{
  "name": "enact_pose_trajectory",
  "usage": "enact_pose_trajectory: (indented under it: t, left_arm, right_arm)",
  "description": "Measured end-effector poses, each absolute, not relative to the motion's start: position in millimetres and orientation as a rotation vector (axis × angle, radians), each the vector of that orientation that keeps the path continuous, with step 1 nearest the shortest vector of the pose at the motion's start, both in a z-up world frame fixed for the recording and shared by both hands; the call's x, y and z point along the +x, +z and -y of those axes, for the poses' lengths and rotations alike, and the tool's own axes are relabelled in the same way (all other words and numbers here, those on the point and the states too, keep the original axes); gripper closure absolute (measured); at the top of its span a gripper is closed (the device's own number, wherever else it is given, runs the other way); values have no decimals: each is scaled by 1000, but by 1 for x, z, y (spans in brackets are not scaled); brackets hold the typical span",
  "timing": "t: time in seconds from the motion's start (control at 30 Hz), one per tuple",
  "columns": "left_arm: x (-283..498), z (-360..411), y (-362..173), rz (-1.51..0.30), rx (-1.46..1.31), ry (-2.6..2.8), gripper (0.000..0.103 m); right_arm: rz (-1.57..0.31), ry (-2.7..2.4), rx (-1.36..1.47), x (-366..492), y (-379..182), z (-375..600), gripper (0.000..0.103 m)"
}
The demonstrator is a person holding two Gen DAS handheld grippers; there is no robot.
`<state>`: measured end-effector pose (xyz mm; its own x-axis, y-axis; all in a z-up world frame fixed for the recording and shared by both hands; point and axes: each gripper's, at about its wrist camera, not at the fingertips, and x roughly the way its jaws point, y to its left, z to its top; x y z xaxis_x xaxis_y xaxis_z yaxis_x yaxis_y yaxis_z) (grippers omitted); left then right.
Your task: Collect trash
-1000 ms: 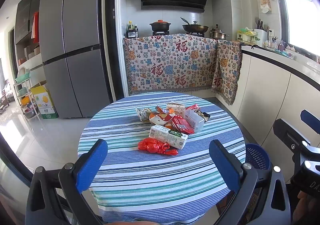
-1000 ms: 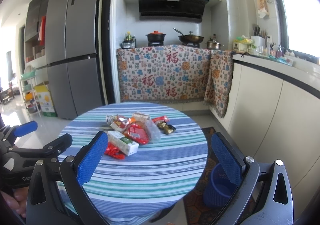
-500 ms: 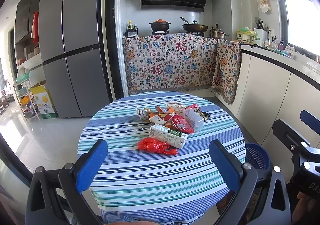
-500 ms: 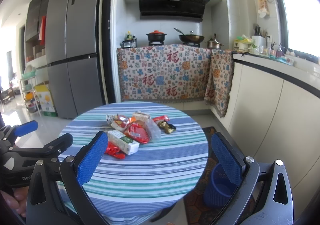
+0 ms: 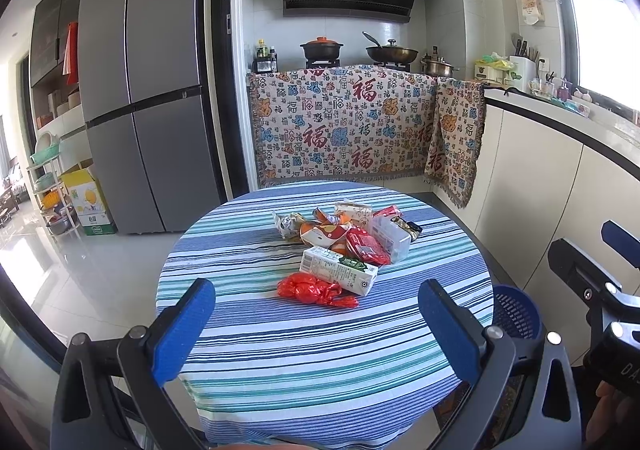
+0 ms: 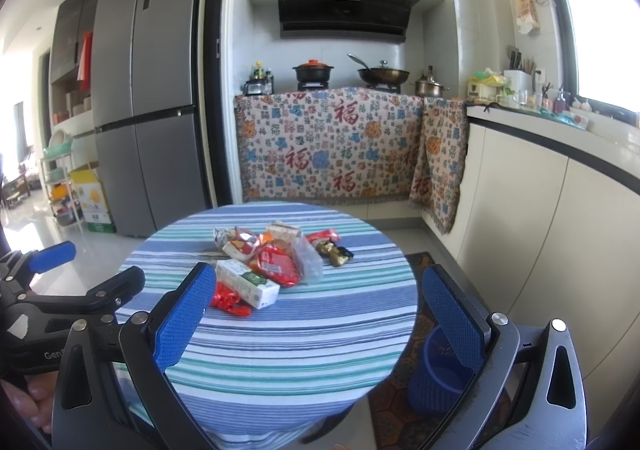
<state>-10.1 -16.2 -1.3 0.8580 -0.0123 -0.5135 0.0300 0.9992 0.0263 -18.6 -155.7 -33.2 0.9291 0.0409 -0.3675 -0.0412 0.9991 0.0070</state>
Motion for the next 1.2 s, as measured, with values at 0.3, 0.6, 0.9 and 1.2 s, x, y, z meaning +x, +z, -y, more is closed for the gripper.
enact_pose_trajectory:
  t: [0.3,0.6,0.9,1.2]
  left_arm:
    - [3,3,-23,-592,38,-22,0]
    - [23,-12,-54,-636,-2,-102,0]
    - [54,-22,-91,-677,-33,-116,0]
    - [102,-25,-125,-755,-46,-95,0]
  right_arm:
    - [-393,44,5,-19,-41,156,0]
    - [-443,53,26,-6,-55,163,0]
    - [-505,124,57,18,-85,166,0]
    - [-618,151,56,46,-132,167,0]
